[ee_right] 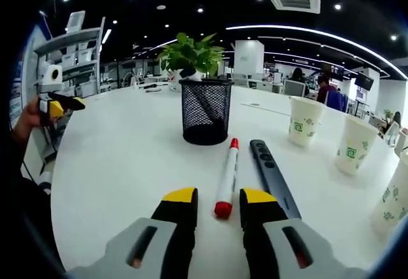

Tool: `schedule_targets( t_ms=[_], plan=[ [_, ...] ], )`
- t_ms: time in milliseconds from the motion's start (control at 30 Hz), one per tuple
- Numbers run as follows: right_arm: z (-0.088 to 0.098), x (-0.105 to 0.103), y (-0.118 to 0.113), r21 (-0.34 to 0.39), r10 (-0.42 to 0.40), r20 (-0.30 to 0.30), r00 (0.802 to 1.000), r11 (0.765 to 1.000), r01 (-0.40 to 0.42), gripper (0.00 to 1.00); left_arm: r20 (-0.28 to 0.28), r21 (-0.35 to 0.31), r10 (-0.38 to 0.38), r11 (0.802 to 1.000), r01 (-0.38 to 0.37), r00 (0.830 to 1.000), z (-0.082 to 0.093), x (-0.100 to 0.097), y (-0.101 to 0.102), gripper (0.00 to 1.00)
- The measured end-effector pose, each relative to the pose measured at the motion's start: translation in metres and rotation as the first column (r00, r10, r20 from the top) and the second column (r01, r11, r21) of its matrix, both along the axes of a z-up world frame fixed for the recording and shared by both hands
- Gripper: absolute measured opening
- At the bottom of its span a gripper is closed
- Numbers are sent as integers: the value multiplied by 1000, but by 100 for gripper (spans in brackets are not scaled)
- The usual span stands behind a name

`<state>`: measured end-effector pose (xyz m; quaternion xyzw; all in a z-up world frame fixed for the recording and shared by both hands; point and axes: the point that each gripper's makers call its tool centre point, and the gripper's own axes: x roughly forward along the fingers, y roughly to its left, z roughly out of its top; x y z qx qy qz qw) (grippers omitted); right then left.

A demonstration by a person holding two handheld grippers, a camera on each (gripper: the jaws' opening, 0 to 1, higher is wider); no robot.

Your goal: Place the scattered laser pointers and whiteboard markers into the pen holder and stack the scattered paper cups together

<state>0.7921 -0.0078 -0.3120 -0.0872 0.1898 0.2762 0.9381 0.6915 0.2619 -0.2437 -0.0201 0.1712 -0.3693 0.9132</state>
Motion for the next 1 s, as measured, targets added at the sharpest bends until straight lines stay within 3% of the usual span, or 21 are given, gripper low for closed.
schedule_targets(
  t_ms=[567,767,1000],
  plan=[
    [-1,9,-4,-15,-31,29,999,999,32,17,3,1,5,1000,-5,1000,2,-1,2,42],
    [-13,11,-7,-26,-47,20,999,999,48,14,3,1,-3,1000,3,1000,2,-3,0,42],
    [-10,20,-12,44,-81,36,996,996,79,14,4,-1,-8,1000,8,1000,3,-5,-3,42]
  ],
)
